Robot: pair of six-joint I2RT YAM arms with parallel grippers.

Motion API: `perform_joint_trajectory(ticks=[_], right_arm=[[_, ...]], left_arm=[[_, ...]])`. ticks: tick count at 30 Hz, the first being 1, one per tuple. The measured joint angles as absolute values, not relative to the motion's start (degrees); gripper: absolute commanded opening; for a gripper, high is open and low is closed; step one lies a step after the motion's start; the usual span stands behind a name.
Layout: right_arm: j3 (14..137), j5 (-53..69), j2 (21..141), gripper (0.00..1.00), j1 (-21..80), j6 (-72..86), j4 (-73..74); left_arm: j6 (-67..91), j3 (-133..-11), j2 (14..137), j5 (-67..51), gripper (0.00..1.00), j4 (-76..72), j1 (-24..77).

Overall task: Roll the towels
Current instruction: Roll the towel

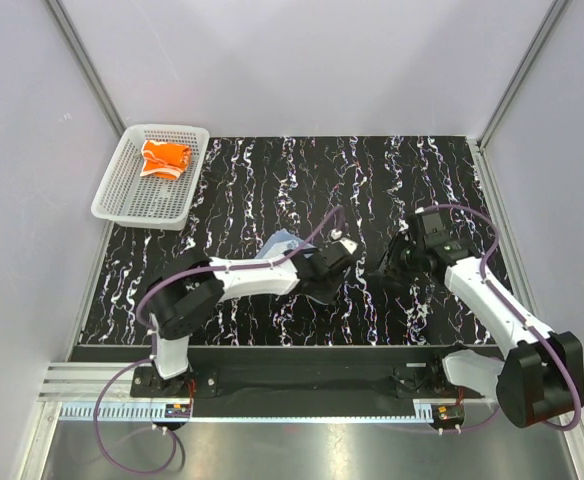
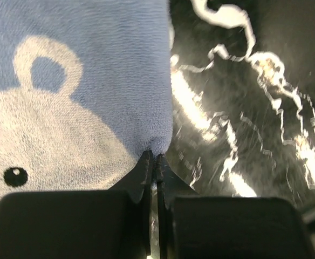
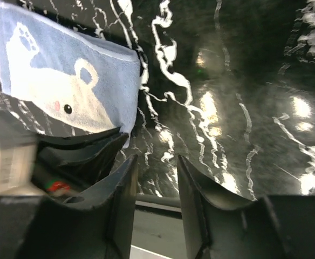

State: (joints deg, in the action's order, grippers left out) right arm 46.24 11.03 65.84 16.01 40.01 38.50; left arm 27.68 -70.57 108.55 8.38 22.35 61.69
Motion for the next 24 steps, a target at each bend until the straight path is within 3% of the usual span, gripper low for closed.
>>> perform_joint_trajectory(ticks=[8, 24], right_arm=[[41.47, 19.14, 71.2, 0.53, 16.12, 44.1, 26.09], [41.21, 22.09, 81.56, 0.56, 17.65, 46.7, 15.9]], left_arm=[[28.84, -68.51, 104.44, -0.47, 0.0, 20.82, 58.5], [33.34, -64.25, 99.04, -8.6, 0.0, 16.12, 54.33]])
